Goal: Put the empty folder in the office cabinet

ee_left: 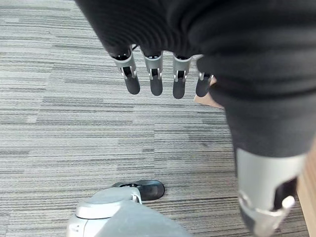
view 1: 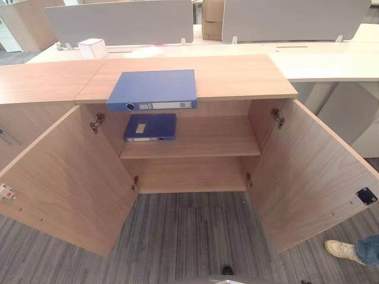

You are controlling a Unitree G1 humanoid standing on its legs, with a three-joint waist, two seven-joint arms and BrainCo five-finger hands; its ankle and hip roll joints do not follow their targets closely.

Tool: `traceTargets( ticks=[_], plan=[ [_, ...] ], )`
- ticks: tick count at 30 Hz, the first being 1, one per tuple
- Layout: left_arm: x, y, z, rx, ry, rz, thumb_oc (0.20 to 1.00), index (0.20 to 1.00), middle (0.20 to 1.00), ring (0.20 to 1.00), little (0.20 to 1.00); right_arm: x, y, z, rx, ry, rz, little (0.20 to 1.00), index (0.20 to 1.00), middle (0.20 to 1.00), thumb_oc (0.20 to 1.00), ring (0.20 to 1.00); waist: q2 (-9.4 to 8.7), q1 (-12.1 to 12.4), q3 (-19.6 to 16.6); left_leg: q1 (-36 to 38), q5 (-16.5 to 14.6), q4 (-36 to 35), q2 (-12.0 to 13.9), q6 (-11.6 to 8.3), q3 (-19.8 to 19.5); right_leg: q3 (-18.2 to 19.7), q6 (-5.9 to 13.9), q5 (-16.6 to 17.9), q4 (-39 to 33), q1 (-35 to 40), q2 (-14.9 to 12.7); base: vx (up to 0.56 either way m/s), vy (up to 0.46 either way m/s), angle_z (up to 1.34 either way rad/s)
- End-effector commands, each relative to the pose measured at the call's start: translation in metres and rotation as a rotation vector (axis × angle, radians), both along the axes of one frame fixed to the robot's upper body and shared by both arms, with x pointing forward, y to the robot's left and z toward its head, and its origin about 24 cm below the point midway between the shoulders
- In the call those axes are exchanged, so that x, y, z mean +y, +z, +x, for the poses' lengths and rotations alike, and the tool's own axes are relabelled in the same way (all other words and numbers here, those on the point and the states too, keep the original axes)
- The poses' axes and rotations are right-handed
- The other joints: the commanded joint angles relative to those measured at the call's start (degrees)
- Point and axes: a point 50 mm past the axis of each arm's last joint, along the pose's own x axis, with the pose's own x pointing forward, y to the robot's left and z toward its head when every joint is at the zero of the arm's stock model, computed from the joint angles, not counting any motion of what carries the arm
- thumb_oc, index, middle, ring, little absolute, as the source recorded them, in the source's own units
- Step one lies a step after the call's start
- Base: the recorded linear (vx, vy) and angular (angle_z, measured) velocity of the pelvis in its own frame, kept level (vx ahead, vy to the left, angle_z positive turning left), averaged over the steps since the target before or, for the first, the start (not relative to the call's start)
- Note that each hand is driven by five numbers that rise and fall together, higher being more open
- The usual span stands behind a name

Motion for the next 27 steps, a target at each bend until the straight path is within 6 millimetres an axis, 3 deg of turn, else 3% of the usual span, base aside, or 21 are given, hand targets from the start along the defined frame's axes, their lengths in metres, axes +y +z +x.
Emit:
traceTargets(
  ticks=[1,4,6,8,9,10,11,13,14,16,17,18,19,20,22,27],
  plan=[
    [0.034,0.008,0.014,-0.017,-0.009,0.096,1.0,1.0,1.0,1.0,1.0,-0.005,0.001,-0.003,0.021,-0.019,-0.027,1.0,1.0,1.0,1.0,1.0,-3.06,-0.8,0.94,-1.11,-2.14,-0.55,-4.78,1.83,0.17,1.23,3.33,-3.27,1.59,-0.34,-3.89,0.09,-0.148,-0.08],
    [0.039,0.01,0.023,-0.038,-0.003,0.112,1.0,1.0,1.0,1.0,1.0,-0.005,0.0,-0.01,0.043,-0.017,-0.025,1.0,1.0,1.0,1.0,1.0,-2.92,-1.06,1.08,-0.38,-2.13,-0.31,-3.45,1.29,0.22,1.48,2.18,-5.08,4.13,-0.81,-3.04,0.09,-0.177,-0.05],
    [0.042,0.009,0.006,-0.03,0.048,0.108,1.0,1.0,1.0,1.0,1.0,-0.012,0.002,-0.019,0.06,-0.071,-0.053,1.0,1.0,1.0,1.0,1.0,-3.34,0.14,2.86,-4.92,-3.24,9.16,-3.78,0.87,-1.29,0.7,0.78,-7.29,6.05,-0.53,-2.94,0.03,-0.241,0.02],
    [0.044,0.011,0.014,-0.064,0.051,0.112,1.0,1.0,1.0,1.0,1.0,-0.016,0.004,-0.017,0.05,-0.079,-0.064,1.0,1.0,1.0,1.0,1.0,-3.97,0.99,5.49,-11.03,-0.56,19.69,-5.68,0.72,-2.9,-0.08,-0.4,-8.11,7.12,0.16,-3.38,-0.06,-0.127,0.13],
    [0.044,0.011,0.015,-0.065,0.051,0.112,1.0,1.0,1.0,1.0,1.0,-0.016,0.004,-0.017,0.049,-0.079,-0.064,1.0,1.0,1.0,1.0,1.0,-3.93,0.85,5.44,-11.4,-0.74,20.17,-5.7,0.72,-3.07,-0.23,-0.39,-8.13,7.18,0.05,-3.37,-0.07,-0.121,0.32],
    [0.044,0.012,0.019,-0.079,0.062,0.113,1.0,1.0,1.0,1.0,1.0,-0.02,0.006,-0.01,0.032,-0.075,-0.078,1.0,1.0,1.0,1.0,1.0,-4.55,1.38,7.2,-16.25,1.58,28.03,-7.3,1.13,-3.54,-0.78,-0.96,-8.47,7.53,0.51,-3.77,-0.01,-0.074,0.29],
    [0.043,0.011,0.019,-0.081,0.066,0.113,1.0,1.0,1.0,1.0,1.0,-0.021,0.007,-0.006,0.02,-0.07,-0.083,1.0,1.0,1.0,1.0,1.0,-4.74,1.44,7.59,-18.12,2.2,28.91,-6.79,1.12,-2.49,-1.2,-0.89,-8.77,7.52,0.93,-4.07,0.03,-0.07,0.23],
    [0.042,0.011,0.018,-0.083,0.069,0.111,1.0,1.0,1.0,1.0,1.0,-0.022,0.007,-0.002,0.008,-0.065,-0.087,1.0,1.0,1.0,1.0,1.0,-4.79,1.69,7.8,-19.36,2.26,28.15,-5.71,1.14,-0.94,-1.33,-0.75,-9.11,7.43,1.51,-4.33,0.13,0.027,0.06],
    [0.04,0.01,0.013,-0.067,0.057,0.105,1.0,1.0,1.0,1.0,1.0,-0.024,0.009,0.005,-0.016,-0.066,-0.093,1.0,1.0,1.0,1.0,1.0,-4.61,2.35,7.24,-19.69,1.39,20.71,-3.63,1.29,0.8,-1.47,0.09,-9.85,6.78,2.67,-4.82,0.23,0.096,0.1],
    [0.039,0.009,0.01,-0.055,0.053,0.106,1.0,1.0,1.0,1.0,1.0,-0.025,0.009,0.008,-0.026,-0.065,-0.097,1.0,1.0,1.0,1.0,1.0,-4.16,2.78,7.07,-19.17,3.22,16.2,-2.89,0.72,0.47,-1.29,0.52,-10.15,6.45,3.18,-4.73,0.24,0.123,0.03],
    [0.037,0.008,0.005,-0.035,0.057,0.104,1.0,1.0,1.0,1.0,1.0,-0.027,0.011,0.017,-0.063,-0.068,-0.105,1.0,1.0,1.0,1.0,1.0,-2.69,3.77,6.33,-20.81,8.26,7.46,-1.42,-0.43,-2.01,-0.79,1.24,-11.09,5.56,4.91,-4.37,0.25,0.167,0.03],
    [0.037,0.007,0.005,-0.031,0.054,0.106,1.0,1.0,1.0,1.0,1.0,-0.028,0.012,0.018,-0.069,-0.073,-0.108,1.0,1.0,1.0,1.0,1.0,-2.36,3.86,6.28,-21.47,10.15,5.19,-1.08,-1.29,-1.89,-0.8,1.64,-11.54,5.07,6.18,-4.52,0.33,0.227,0.03],
    [0.036,0.007,0.003,-0.022,0.05,0.106,1.0,1.0,1.0,1.0,1.0,-0.027,0.012,0.017,-0.069,-0.08,-0.105,1.0,1.0,1.0,1.0,1.0,-2.21,3.82,6.1,-21.51,10.86,4.31,-0.74,-1.73,-0.81,-0.74,1.95,-11.72,4.48,7.34,-4.9,0.25,0.186,0.07],
    [0.034,0.006,-0.004,0.002,0.043,0.1,1.0,1.0,1.0,1.0,1.0,-0.026,0.011,0.018,-0.065,-0.071,-0.098,1.0,1.0,1.0,1.0,1.0,-1.73,4.08,5.36,-20.03,9.43,3.23,-0.7,-1.39,-0.48,-0.01,2.36,-12.05,4.39,7.9,-5.07,0.26,0.211,-0.05],
    [0.033,0.005,-0.009,0.018,0.045,0.099,1.0,1.0,1.0,1.0,1.0,-0.023,0.009,0.013,-0.052,-0.083,-0.088,1.0,1.0,1.0,1.0,1.0,-1.35,4.04,4.08,-19.33,8.85,3.41,-1.93,-0.98,-0.98,0.13,3.3,-11.63,3.85,8.5,-6.3,0.24,0.248,-0.44],
    [0.036,0.006,-0.006,0.008,0.034,0.112,1.0,1.0,1.0,1.0,1.0,-0.013,0.005,0.006,-0.016,-0.08,-0.053,1.0,1.0,1.0,1.0,1.0,-2.59,4.45,1.44,-16.37,5.74,2.66,-6.28,1.9,1.99,0.93,6.84,-9.58,5.22,7.43,-11.94,0.18,0.25,-0.33]
  ],
)
